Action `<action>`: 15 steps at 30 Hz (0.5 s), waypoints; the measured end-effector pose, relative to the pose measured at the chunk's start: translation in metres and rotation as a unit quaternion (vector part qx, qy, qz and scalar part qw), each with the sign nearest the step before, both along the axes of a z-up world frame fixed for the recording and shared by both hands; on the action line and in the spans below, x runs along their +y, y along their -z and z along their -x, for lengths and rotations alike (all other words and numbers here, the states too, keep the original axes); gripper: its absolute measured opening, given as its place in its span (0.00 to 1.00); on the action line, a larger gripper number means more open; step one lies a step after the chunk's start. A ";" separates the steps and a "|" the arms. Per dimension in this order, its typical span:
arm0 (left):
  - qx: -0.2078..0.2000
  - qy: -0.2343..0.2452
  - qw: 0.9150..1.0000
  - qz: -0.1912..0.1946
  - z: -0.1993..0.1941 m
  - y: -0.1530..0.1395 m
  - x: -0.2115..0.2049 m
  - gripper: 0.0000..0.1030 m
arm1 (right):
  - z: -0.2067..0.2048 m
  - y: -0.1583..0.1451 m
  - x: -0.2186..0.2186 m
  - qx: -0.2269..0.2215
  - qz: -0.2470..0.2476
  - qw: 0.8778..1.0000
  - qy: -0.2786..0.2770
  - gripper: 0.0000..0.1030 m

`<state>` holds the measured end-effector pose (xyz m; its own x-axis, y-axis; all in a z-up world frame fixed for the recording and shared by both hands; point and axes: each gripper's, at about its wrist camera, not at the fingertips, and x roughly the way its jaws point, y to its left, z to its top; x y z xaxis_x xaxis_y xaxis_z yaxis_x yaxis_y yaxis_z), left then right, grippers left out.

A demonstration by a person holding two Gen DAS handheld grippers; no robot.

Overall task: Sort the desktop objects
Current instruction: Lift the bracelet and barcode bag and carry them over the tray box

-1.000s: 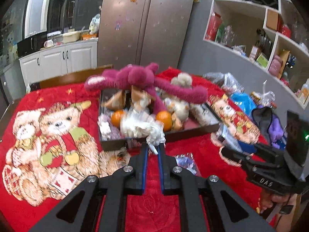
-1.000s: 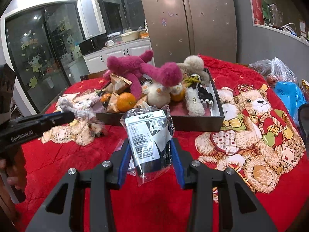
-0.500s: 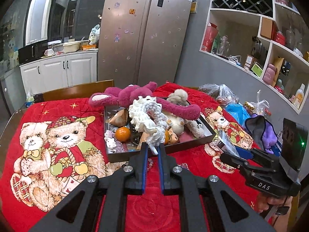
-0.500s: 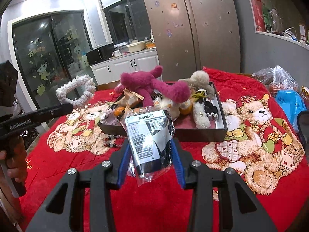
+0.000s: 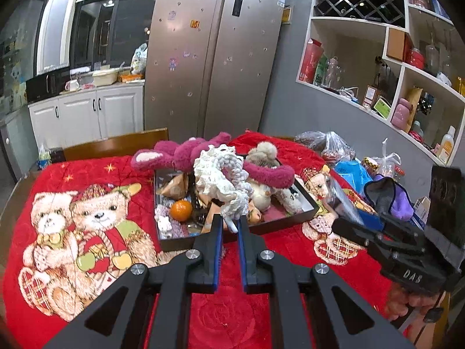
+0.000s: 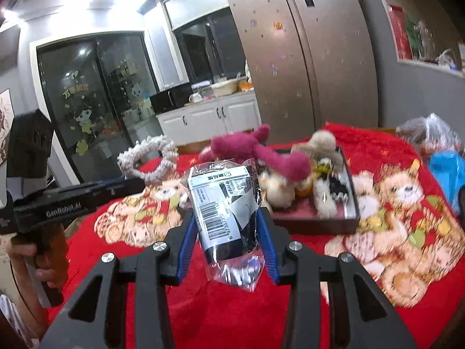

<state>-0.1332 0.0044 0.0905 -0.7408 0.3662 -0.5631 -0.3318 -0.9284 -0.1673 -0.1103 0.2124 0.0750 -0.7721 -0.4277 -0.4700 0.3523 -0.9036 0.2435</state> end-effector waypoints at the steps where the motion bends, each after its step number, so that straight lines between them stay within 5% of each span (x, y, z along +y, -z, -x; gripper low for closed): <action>1: 0.003 0.000 1.000 -0.001 0.000 -0.003 0.000 0.09 | 0.002 -0.006 -0.001 0.004 0.000 1.000 0.002 0.40; 15: -0.011 -0.010 1.000 -0.004 0.064 -0.013 0.021 0.09 | 0.078 -0.051 -0.006 -0.010 0.025 0.999 0.031 0.41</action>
<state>-0.1973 0.0251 0.1038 -0.7354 0.3559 -0.5767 -0.3089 -0.9335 -0.1822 -0.1888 0.2068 0.1261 -0.7882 -0.4022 -0.4657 0.2900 -0.9103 0.2953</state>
